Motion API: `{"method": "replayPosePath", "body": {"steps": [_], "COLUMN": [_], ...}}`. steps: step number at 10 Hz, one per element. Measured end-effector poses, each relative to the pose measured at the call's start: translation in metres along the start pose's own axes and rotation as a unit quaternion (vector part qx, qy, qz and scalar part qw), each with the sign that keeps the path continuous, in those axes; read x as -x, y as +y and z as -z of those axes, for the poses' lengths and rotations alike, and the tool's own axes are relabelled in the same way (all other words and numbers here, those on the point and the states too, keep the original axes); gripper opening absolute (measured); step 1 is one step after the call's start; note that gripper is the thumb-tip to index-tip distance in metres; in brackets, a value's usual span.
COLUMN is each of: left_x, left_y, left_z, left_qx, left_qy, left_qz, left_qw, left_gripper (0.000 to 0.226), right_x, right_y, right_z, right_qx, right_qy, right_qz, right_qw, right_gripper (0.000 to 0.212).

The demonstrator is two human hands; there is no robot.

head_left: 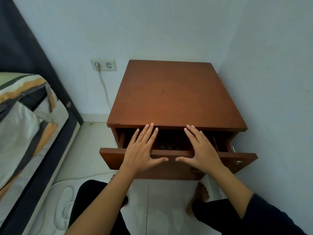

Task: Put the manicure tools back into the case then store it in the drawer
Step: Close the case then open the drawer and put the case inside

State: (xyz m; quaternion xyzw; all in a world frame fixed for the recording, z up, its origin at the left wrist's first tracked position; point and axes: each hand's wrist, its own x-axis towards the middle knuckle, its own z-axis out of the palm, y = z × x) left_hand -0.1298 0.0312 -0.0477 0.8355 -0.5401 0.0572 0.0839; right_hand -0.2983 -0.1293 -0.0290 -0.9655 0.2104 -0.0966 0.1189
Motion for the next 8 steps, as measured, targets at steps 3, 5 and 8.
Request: {"method": "replayPosePath", "body": {"steps": [3, 5, 8], "left_x": [-0.035, -0.047, -0.054], "left_y": [-0.006, 0.003, 0.01], "left_z": [-0.015, -0.028, -0.026], "left_qx": [0.006, 0.014, 0.025], "left_qy": [0.09, 0.182, 0.196], "left_qz": [0.019, 0.068, 0.111], "left_qw": [0.996, 0.981, 0.974], "left_gripper": [0.085, 0.063, 0.052], "right_x": [-0.032, -0.045, -0.054], "right_y": [0.012, 0.01, 0.004], "right_z": [-0.016, -0.03, -0.031], "right_qx": [0.019, 0.023, 0.049], "right_qy": [0.13, 0.225, 0.224], "right_qz": [-0.001, -0.03, -0.071], "right_qw": [0.991, 0.974, 0.971], "right_gripper": [0.073, 0.049, 0.036]}}
